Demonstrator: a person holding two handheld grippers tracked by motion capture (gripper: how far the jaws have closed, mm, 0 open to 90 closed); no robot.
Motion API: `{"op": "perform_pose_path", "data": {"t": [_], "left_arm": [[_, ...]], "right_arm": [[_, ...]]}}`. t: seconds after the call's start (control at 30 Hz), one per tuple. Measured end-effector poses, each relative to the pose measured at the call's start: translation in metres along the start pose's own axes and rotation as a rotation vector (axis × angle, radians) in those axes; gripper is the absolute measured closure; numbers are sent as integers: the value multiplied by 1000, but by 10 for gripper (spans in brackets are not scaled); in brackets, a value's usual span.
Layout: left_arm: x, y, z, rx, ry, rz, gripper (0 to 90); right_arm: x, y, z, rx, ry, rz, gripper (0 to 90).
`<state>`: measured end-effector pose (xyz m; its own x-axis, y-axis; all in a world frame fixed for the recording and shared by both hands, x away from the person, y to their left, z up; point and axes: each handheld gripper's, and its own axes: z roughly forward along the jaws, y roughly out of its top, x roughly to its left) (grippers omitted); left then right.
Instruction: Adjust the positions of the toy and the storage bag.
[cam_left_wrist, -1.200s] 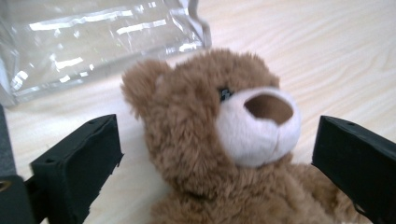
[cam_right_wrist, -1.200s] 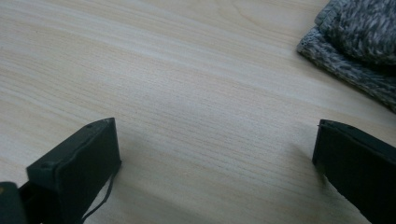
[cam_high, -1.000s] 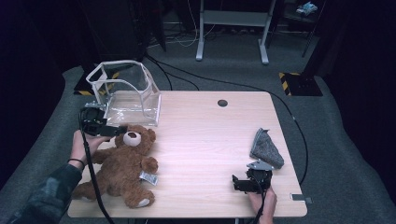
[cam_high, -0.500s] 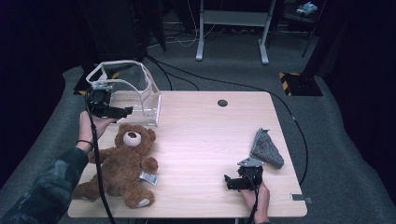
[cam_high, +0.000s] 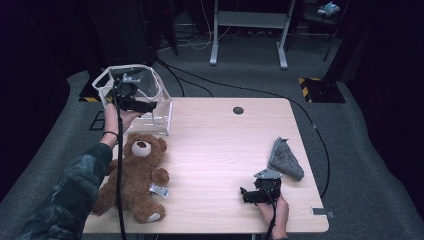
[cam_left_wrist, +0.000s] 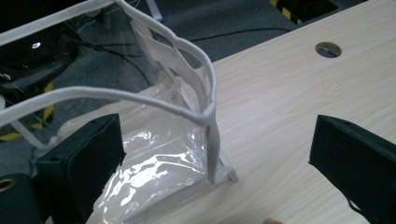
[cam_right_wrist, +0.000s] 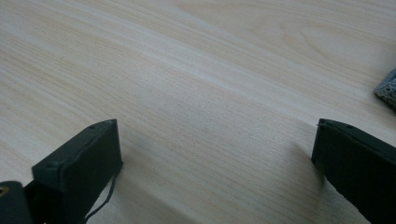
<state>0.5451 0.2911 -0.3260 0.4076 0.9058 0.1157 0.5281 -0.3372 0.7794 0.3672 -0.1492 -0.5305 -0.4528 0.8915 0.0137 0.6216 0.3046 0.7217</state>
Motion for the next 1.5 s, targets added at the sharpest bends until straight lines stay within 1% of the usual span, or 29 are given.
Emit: {"op": "perform_pose_path", "data": {"t": [0.03,0.07,0.13,0.17,0.2,0.23,0.27,0.3,0.37,0.4,0.43,0.47,0.5,0.53,0.6,0.63,0.67,0.7,0.73,0.77,0.8,0.83,0.9,1.0,1.03,1.1,1.17,1.3,1.5], "left_arm": [[-3,4,6,-1,-3,13,63],[-3,4,6,-1,-3,13,85],[-7,8,13,-6,21,25,95],[-8,10,15,1,25,48,132],[-9,12,18,-2,40,48,155],[-11,15,23,-5,46,51,194],[-12,16,26,-5,68,63,222],[-12,17,29,-4,76,71,236],[-12,18,31,-3,74,77,248],[-12,18,34,-4,83,68,282],[-12,18,37,-3,84,68,328],[-11,18,42,8,80,55,367],[-11,18,42,8,80,55,391],[-10,17,47,23,80,50,426],[-10,17,49,33,79,52,485],[-10,17,50,36,80,51,534],[-10,16,51,29,71,50,569],[-11,16,52,38,65,56,607],[-12,16,54,46,68,64,607],[-12,15,56,53,58,70,702],[-13,15,58,59,56,75,702],[-15,13,61,52,47,76,764],[-16,13,63,48,47,79,801],[-20,14,65,38,43,94,822],[-23,16,67,31,36,97,826],[-23,17,67,40,37,106,831],[-26,18,68,27,33,109,838],[-29,21,68,19,19,120,843],[-33,24,68,16,17,137,863]], "right_arm": [[0,0,0,1,2,1,9],[0,0,0,1,2,1,9],[0,0,0,1,10,-7,12],[-1,0,-1,4,12,-17,13],[0,0,-1,0,11,-4,16],[-1,0,-1,-1,10,-4,17],[0,0,0,-4,7,1,18],[-1,0,-1,-2,18,-9,18],[-1,0,-1,-3,17,-7,18],[-1,0,-1,-3,16,-7,19],[-1,0,-1,-3,17,-8,21],[-1,0,-1,-3,16,-8,22],[-1,0,-1,-3,16,-8,22],[-1,0,-1,-4,16,-8,23],[-1,0,-1,-4,17,-8,24],[-1,0,-1,-5,13,-6,24],[-1,0,-1,-5,8,-4,24],[-1,0,-1,-2,9,-12,24],[-1,0,-1,-2,9,-12,24],[-2,-1,-1,2,10,-28,25],[-2,-1,-1,2,10,-28,25],[-1,-1,-1,0,9,-23,26],[-2,-1,-1,2,10,-31,26],[-2,-1,-1,2,9,-30,26],[-1,-1,-1,1,11,-24,26],[-1,-1,-1,0,11,-22,26],[-2,-1,-1,2,11,-29,27],[-1,0,-1,-3,8,-13,27],[0,0,0,-5,1,-8,27]]}}
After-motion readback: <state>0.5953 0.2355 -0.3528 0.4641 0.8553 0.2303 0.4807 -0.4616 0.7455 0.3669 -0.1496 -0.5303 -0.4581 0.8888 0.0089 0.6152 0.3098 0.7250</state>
